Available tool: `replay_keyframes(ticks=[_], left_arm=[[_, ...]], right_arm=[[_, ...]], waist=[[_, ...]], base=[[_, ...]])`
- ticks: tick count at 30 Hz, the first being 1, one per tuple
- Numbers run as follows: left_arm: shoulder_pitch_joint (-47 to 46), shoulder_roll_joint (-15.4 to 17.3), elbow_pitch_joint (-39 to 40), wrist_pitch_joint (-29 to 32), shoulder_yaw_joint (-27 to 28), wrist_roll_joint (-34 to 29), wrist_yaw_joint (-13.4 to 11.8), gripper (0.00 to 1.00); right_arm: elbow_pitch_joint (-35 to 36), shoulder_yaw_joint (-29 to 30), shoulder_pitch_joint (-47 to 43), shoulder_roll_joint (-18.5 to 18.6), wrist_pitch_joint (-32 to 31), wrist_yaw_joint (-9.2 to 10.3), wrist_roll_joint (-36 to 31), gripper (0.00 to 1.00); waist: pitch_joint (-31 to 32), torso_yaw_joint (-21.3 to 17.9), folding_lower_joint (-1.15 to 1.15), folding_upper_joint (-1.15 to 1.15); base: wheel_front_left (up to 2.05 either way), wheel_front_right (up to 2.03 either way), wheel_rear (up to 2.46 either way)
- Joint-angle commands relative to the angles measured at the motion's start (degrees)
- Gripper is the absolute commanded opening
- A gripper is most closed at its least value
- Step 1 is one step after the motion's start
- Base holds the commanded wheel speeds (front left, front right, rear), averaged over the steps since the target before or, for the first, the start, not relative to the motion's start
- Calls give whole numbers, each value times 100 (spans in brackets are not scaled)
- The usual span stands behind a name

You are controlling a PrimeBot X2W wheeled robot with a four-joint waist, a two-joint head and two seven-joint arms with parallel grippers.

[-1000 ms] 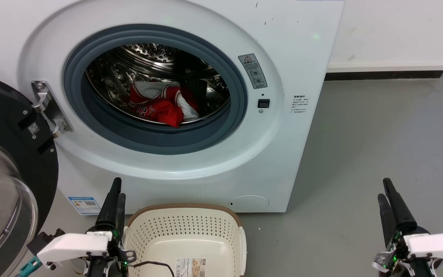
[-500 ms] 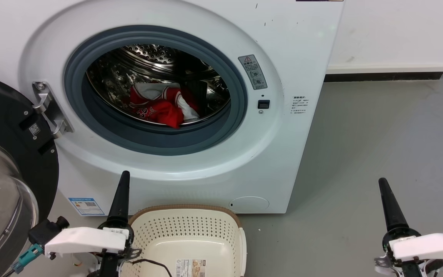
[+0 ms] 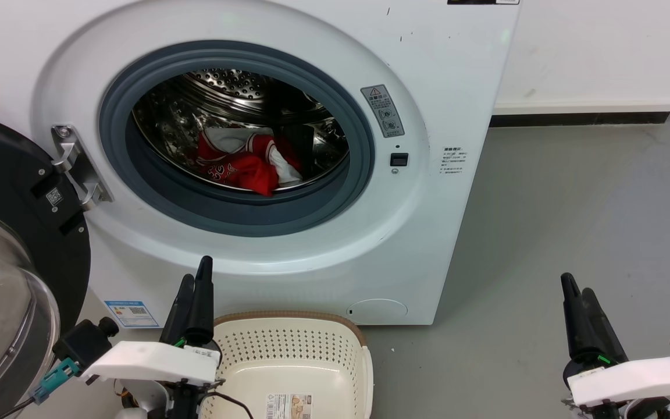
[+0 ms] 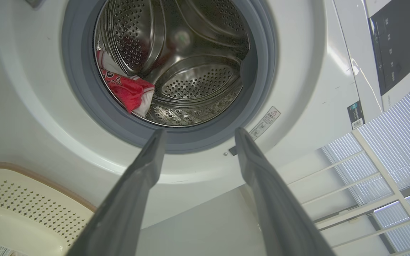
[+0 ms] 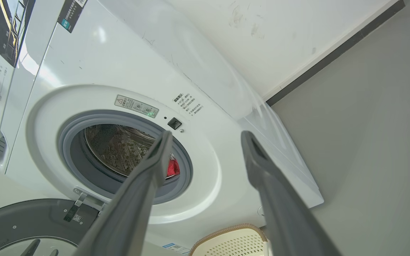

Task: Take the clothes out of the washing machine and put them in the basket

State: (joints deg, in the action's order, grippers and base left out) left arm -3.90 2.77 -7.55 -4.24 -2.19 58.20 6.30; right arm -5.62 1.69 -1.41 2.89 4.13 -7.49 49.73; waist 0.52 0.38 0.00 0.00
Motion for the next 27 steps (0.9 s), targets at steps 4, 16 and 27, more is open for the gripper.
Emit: replay_keyframes(ticks=[4,16,27], left_arm=[[-40,12,126,-121,-80,-572,-52,100],[22,12,161,-320,-220,-1572,-156,100],[48,13,150,-488,-351,-2322,-230,100]], right_arm=[[191,-43,-36,4,120,0,-568,100],[403,-136,-162,3,207,0,-1563,100],[559,-181,-262,1,228,0,-2316,100]], waist=[[9,6,0,0],[26,19,0,0],[25,25,0,0]], base=[[0,0,0],[0,0,0],[0,0,0]])
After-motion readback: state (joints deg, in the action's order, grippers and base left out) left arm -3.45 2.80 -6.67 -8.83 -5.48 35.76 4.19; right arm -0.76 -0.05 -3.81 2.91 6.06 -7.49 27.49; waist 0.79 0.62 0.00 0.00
